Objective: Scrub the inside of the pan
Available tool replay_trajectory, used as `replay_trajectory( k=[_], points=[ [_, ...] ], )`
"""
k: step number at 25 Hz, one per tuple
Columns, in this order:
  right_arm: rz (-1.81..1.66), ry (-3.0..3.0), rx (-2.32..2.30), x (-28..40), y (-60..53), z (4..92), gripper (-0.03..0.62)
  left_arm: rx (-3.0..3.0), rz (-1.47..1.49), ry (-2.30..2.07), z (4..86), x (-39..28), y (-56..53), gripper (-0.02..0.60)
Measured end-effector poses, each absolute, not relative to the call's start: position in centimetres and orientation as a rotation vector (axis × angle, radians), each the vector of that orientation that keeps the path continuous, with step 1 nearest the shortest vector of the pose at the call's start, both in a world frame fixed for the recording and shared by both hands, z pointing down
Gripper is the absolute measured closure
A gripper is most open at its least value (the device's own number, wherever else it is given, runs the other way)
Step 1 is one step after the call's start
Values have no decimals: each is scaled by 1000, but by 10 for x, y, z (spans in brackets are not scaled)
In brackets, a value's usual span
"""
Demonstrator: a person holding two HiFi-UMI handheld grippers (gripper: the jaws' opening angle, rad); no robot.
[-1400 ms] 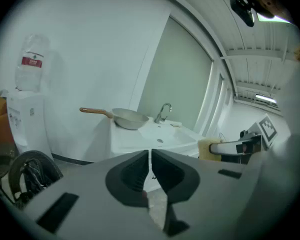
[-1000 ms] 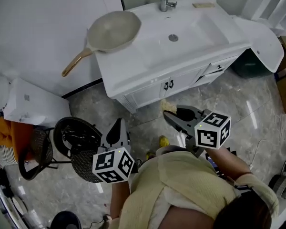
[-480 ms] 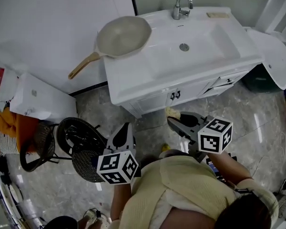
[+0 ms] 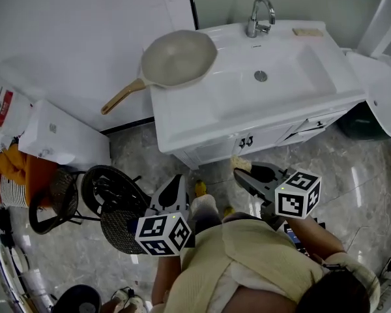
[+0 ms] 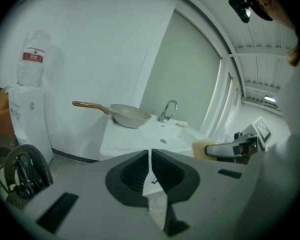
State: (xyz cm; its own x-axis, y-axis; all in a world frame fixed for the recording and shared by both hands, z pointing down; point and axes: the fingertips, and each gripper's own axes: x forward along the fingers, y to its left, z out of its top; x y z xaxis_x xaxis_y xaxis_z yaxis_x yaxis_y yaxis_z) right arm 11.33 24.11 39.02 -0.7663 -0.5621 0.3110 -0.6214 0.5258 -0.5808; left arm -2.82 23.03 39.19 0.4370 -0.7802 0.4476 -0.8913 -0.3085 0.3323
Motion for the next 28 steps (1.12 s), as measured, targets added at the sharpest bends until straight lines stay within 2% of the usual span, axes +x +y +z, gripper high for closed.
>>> replay_trajectory(
  k=[10, 28],
  points=[
    [1065, -2649, 1112, 115, 195, 391, 516, 2209, 281, -1337, 394, -33, 167, 511],
    [1054, -2610, 1145, 58, 79, 386, 516, 2230, 281, -1273, 397, -77, 35, 511]
  ],
)
